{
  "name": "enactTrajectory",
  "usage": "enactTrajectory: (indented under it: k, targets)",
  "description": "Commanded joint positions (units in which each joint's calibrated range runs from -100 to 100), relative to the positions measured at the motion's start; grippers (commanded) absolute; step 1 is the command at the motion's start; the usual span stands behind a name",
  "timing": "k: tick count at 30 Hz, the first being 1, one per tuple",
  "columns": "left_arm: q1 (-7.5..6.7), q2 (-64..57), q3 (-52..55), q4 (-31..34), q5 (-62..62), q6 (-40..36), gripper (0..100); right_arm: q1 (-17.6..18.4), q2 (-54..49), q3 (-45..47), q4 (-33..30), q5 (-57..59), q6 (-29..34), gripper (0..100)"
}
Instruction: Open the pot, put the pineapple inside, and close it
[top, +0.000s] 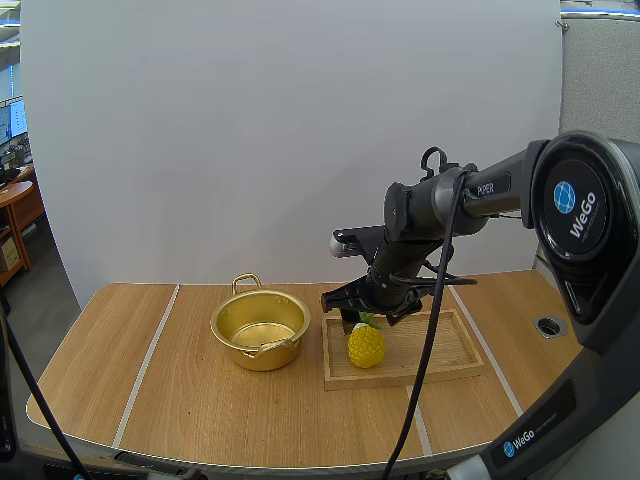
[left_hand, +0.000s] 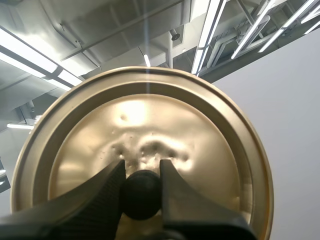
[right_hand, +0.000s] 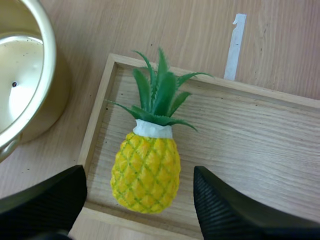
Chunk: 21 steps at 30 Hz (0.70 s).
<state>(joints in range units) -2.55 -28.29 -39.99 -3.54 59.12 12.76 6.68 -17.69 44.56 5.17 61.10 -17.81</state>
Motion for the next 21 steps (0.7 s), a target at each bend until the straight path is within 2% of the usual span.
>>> enactTrajectory:
  k: [1, 21]
  targets:
    - [-0.15, -0.2, -0.3, 0.1, -1.5, -0.4, 0, 0.0, 0.6, -0.3, -0.8, -0.1, 0.8, 100]
    - [-0.15, -0.2, -0.3, 0.1, -1.5, -0.4, 0, 0.1, 7.9, -0.1, -0.9, -3.4, 0.8, 100]
